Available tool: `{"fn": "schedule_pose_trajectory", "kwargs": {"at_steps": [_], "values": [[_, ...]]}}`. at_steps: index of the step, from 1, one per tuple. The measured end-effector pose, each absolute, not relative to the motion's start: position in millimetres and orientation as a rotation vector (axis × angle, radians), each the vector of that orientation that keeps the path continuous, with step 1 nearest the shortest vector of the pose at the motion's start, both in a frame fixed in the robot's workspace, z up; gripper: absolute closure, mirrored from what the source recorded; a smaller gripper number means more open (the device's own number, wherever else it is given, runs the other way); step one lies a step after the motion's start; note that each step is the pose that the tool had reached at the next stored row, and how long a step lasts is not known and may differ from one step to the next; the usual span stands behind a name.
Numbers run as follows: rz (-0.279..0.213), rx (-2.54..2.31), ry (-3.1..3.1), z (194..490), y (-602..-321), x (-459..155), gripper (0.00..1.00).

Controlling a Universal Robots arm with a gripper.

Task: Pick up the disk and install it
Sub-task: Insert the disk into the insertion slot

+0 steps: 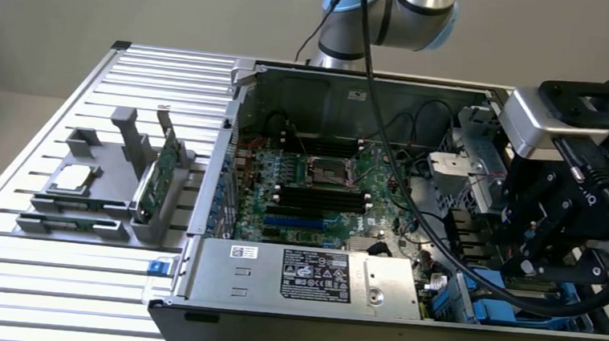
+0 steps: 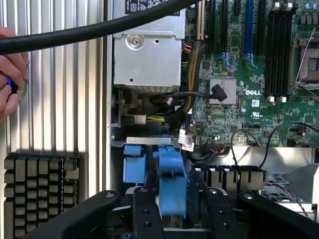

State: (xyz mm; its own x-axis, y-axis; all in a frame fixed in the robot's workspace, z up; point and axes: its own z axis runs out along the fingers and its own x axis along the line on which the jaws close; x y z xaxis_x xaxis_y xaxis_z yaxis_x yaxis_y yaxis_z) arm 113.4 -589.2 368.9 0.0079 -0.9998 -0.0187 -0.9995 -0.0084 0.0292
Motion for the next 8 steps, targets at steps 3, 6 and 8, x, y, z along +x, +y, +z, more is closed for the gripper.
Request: {"fn": "schedule_pose_trajectory", "kwargs": {"at_steps": [3,6,8], "values": [[-0.053,2.225,-2.206,368.7,-589.2,113.4,0.6],[-0.053,2.227,-2.206,368.6,-589.0,114.2,0.6],[-0.052,2.229,-2.204,368.7,-588.2,114.9,0.6]]}}
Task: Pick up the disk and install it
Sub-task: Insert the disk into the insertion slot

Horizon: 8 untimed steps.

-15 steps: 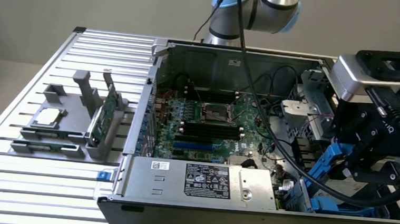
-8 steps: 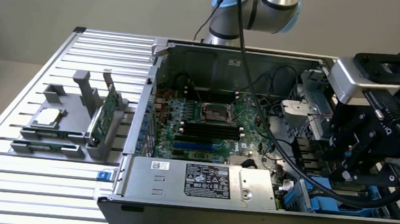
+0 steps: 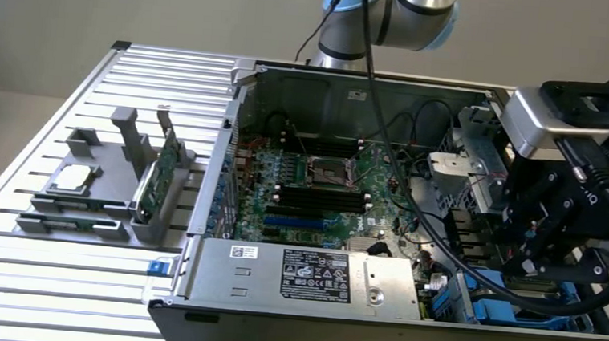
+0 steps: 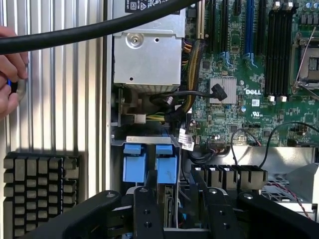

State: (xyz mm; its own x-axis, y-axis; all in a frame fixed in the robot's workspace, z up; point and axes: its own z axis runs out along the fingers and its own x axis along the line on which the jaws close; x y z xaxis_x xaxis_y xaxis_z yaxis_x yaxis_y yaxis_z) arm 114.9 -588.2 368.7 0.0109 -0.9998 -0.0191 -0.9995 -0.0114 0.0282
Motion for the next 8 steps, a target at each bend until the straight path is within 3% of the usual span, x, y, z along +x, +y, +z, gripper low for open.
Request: {"fn": "schedule_pose_trajectory", "kwargs": {"at_steps": [2,6,8], "values": [[-0.052,2.231,-2.202,368.6,-587.5,115.6,0.6],[-0.049,2.234,-2.199,368.6,-587.0,116.3,0.76],[-0.049,2.234,-2.199,368.6,-587.0,116.3,0.76]]}}
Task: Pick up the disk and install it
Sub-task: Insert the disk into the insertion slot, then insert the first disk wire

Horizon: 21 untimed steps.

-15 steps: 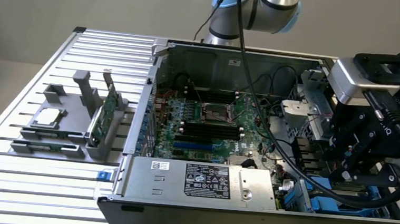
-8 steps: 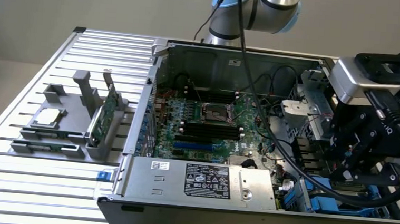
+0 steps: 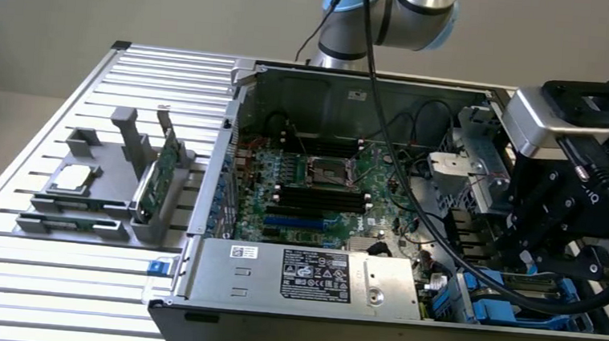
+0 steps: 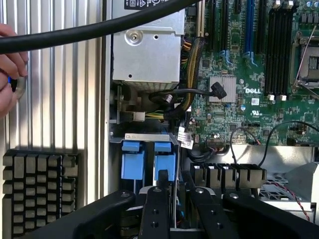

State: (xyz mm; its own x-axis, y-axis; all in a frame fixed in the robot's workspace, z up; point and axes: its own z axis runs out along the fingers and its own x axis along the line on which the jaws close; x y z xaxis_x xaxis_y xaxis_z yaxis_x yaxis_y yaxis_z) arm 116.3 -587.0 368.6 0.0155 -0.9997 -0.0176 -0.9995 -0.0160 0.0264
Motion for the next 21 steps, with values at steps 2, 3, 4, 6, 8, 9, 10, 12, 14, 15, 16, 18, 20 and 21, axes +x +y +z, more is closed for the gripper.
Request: {"fn": "schedule_pose_trajectory", "kwargs": {"at_steps": [2,3,4,6,8,9,10,12,14,15,16,18,20,21], "values": [[-0.049,2.234,-2.199,368.7,-587.0,116.3,0.76],[-0.049,2.234,-2.199,368.7,-587.0,116.4,0.76],[-0.049,2.234,-2.199,368.7,-587.0,116.3,0.76],[-0.049,2.234,-2.199,368.7,-587.0,116.3,0.76],[-0.049,2.234,-2.199,368.7,-587.0,116.3,0.76],[-0.049,2.234,-2.199,368.7,-587.0,116.3,0.76],[-0.049,2.234,-2.199,368.7,-587.0,116.3,0.76],[-0.049,2.234,-2.199,368.7,-587.0,116.3,0.76],[-0.049,2.234,-2.199,368.7,-587.0,116.3,0.76],[-0.049,2.234,-2.199,368.7,-587.0,116.3,0.76],[-0.049,2.234,-2.199,368.7,-587.0,116.3,0.76],[-0.049,2.219,-2.216,368.7,-587.0,116.1,0.76],[-0.053,2.19,-2.249,368.5,-586.9,116.1,0.76],[-0.054,2.175,-2.265,368.4,-587.0,116.1,0.76]]}}
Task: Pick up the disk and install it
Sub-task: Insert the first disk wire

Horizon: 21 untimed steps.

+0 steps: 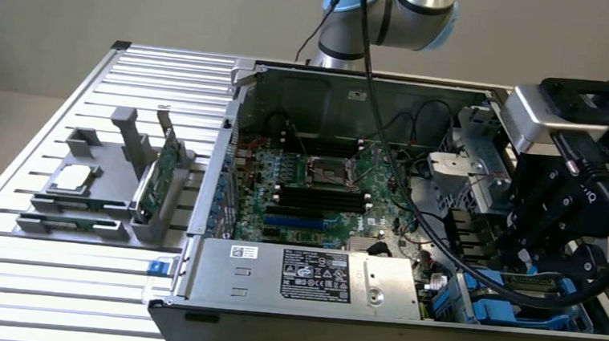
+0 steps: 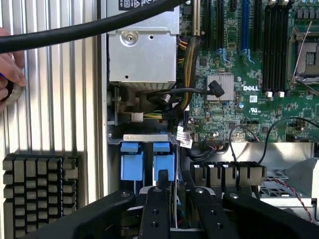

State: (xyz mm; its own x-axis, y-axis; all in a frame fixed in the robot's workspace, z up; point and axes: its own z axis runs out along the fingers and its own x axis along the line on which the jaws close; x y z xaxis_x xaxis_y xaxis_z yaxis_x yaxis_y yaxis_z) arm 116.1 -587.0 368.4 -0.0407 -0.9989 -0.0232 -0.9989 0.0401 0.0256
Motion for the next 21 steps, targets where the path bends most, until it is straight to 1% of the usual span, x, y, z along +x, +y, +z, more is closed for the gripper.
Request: {"fn": "schedule_pose_trajectory", "kwargs": {"at_steps": [21], "values": [[-0.055,1.745,-2.62,368.3,-587.0,116.1,0.76]]}}
